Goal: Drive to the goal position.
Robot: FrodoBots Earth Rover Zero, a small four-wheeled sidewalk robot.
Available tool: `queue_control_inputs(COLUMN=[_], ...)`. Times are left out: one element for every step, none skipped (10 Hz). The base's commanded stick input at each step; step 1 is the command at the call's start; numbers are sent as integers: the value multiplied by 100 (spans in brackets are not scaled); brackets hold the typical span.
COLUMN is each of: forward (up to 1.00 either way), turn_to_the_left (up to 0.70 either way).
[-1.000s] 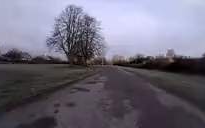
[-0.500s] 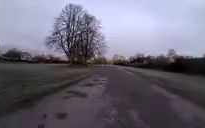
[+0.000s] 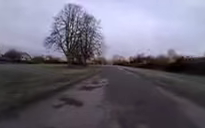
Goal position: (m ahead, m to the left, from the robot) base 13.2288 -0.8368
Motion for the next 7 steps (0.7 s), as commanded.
queue_control_inputs(forward=[85,85,85,85,85,85,85], turn_to_the_left=[0,0,0,0,0,0,0])
